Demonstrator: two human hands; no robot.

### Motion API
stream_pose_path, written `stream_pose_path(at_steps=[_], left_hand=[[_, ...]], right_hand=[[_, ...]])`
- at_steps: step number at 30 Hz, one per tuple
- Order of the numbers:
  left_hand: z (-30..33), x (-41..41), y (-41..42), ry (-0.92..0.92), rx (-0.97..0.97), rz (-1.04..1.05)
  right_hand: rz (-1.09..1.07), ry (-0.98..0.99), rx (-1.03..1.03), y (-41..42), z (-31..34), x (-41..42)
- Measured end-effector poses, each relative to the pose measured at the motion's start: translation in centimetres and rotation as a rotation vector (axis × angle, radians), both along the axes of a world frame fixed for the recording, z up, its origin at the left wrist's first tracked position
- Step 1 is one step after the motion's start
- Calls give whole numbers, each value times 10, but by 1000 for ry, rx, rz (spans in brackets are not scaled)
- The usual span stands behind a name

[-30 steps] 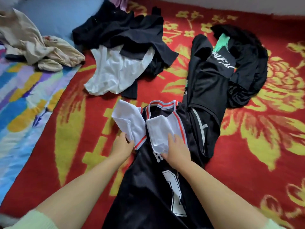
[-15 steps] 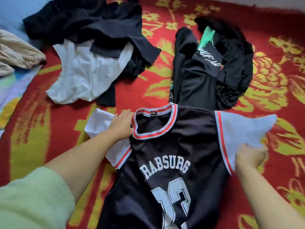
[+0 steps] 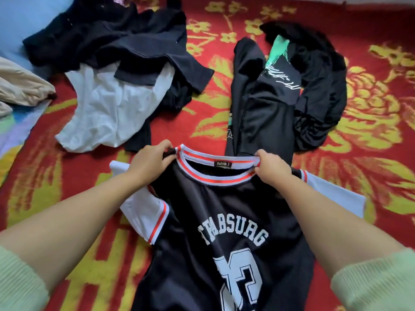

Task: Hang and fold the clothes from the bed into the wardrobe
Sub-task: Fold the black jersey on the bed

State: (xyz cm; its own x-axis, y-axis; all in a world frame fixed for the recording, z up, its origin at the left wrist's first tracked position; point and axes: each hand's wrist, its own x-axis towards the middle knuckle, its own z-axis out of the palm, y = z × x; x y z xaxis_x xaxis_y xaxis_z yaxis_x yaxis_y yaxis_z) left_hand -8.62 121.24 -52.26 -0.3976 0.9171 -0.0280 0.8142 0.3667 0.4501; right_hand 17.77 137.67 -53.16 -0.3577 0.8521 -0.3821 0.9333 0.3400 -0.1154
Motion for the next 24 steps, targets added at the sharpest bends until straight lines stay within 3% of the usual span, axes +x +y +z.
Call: stream_pose_path(at_steps=[3, 6, 9, 12, 14, 17, 19, 21, 24], left_hand=[[7, -3, 19, 77, -3, 107], [1, 1, 37, -7, -36, 223], [-18, 9, 19, 48, -133, 322], [-42, 11, -34, 69, -244, 426], [-46, 2, -62, -84, -364, 632], [-41, -24, -86, -397, -386, 911], [-43, -39, -94, -693, -234, 931], [-34, -45, -105, -1013, -61, 942], [-14, -52, -116, -1237, 85, 936]], right_hand=[[-143, 283, 215, 5, 14, -2], [-226, 427, 172, 9, 13, -6], [-3, 392, 248, -19, -3, -13], [315, 587, 198, -88, -7, -30], [444, 654, 12, -138, -6, -46], [414, 573, -321, -194, -10, -80], [256, 508, -493, -214, -16, -98], [171, 518, -538, -227, -21, -111], [238, 507, -569, -234, -22, -119]])
